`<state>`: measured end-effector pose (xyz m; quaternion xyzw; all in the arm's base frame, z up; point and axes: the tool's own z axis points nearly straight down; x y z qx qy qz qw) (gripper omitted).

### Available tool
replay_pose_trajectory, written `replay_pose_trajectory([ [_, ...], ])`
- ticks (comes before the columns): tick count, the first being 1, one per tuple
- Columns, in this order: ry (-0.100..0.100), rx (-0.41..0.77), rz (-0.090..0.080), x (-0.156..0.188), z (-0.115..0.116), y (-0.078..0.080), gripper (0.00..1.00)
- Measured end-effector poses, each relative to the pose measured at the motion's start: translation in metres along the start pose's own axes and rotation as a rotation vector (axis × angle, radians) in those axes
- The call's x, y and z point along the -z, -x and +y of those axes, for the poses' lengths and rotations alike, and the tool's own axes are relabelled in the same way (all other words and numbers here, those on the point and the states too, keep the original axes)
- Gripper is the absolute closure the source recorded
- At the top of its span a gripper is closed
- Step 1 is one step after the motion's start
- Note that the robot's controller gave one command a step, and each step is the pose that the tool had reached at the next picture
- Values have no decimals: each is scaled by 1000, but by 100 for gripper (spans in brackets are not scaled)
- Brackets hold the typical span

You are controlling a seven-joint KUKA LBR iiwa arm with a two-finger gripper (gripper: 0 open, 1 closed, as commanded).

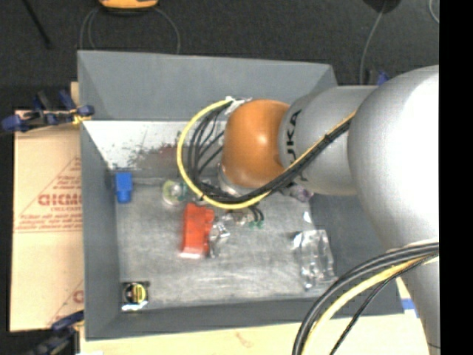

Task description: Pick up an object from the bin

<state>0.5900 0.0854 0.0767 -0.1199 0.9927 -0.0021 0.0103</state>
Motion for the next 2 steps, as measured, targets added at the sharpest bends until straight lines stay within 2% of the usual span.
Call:
replay_pose_trajectory([
  [1,10,578,9,61,23,10,100],
  [2,6,573,4,252,15,17,100],
])
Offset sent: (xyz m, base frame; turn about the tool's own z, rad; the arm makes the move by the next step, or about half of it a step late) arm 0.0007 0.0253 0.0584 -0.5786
